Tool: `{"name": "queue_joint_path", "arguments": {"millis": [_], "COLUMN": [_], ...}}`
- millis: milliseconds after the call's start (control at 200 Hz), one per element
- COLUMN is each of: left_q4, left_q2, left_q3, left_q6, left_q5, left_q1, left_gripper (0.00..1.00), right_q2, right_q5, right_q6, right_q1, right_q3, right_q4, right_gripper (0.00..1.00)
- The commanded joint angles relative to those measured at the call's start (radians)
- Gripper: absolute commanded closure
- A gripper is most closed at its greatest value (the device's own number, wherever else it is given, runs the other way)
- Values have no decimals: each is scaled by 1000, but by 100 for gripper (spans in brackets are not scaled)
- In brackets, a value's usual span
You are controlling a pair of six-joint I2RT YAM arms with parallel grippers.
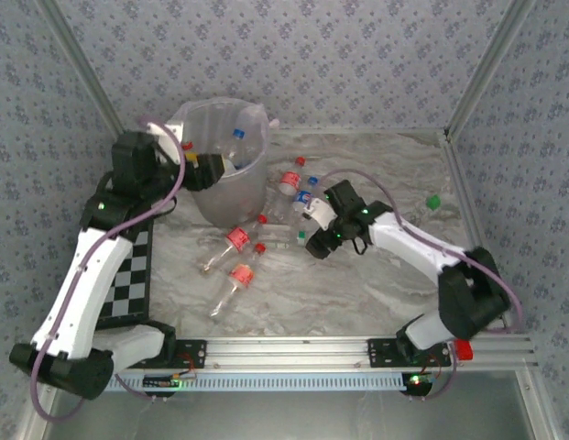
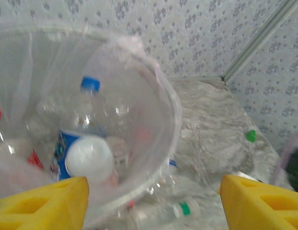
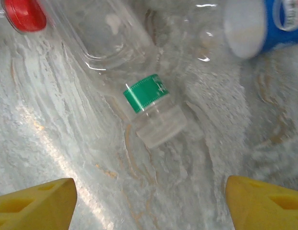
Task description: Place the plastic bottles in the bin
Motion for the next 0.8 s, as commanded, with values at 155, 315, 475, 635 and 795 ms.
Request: {"name": "queue_joint_path", "arguments": {"millis": [155, 315, 475, 635, 795], "left_q4": [97, 99, 64, 59, 99], "left_q2": [-155, -192, -211, -210, -192], "left_q3": [-311, -359, -352, -353, -346], "left_q6": [-228, -231, -203, -199, -233], "left_q5": [49, 42, 41, 52, 76], "left_q1": [-5, 4, 13, 29, 30], "left_gripper": [27, 27, 26, 26, 26], "right_q2": [258, 371, 435, 380, 280], "right_q5": [-8, 5, 6, -14, -9], "right_q6": [-257, -298, -309, -289, -260], "right_q1": [35, 71, 81, 81, 77], "right_q3": [251, 314, 345, 294, 228], "right_q4": [-191, -188, -208, -190, -193], "right_gripper": [18, 26, 39, 63, 78]}}
